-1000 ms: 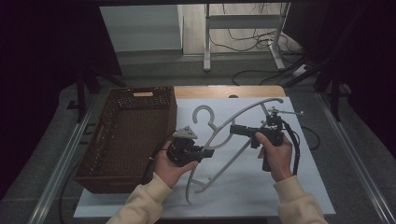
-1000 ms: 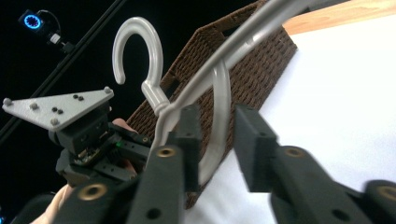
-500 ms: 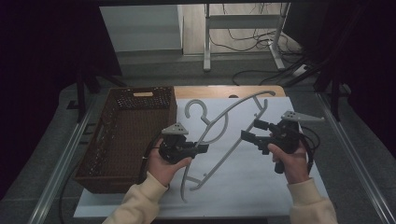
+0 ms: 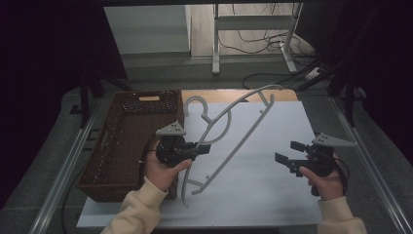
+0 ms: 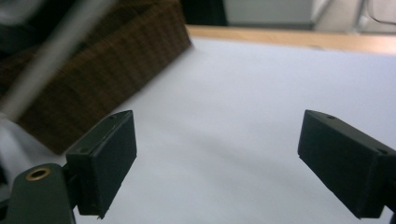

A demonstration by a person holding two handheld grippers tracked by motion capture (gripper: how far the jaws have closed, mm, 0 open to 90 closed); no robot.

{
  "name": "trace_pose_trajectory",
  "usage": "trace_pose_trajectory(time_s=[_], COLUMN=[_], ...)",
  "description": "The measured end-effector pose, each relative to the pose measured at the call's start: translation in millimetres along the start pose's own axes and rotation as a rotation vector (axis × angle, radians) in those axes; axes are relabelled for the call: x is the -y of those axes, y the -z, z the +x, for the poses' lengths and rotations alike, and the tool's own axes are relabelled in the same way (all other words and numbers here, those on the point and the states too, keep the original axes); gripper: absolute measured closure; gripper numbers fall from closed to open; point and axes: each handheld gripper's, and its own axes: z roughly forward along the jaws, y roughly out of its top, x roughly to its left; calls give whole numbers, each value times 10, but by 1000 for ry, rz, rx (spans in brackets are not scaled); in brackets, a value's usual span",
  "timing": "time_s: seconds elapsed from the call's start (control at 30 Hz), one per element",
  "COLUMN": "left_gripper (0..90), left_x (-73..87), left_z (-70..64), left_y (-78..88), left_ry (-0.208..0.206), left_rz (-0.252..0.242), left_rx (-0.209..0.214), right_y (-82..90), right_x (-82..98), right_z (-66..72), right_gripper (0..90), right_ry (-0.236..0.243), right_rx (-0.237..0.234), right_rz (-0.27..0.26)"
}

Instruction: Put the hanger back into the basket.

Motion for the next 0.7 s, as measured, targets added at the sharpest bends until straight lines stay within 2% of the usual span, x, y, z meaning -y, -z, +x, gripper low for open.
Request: trace_pose_trajectory(time_s=[0.07, 0.2, 0.37, 0.7], left_gripper=[803, 803, 804, 808], left_x=[-2, -11, -29, -67], left_z=[6, 34, 71, 144], left_y=[13, 77, 196, 444], left_ry=[0, 3, 6, 19], left_rz=[-1, -11, -36, -97], left_rx=[-1, -3, -4, -25], right_y=[-27, -100, -178, -230], right_x=[55, 146, 205, 239], right_z=[-49, -120, -122, -134], right_gripper=[123, 122, 122, 117], right_ry=[1, 1, 30, 64], right_rx=[28, 54, 76, 107], right_rz=[29, 77, 129, 179])
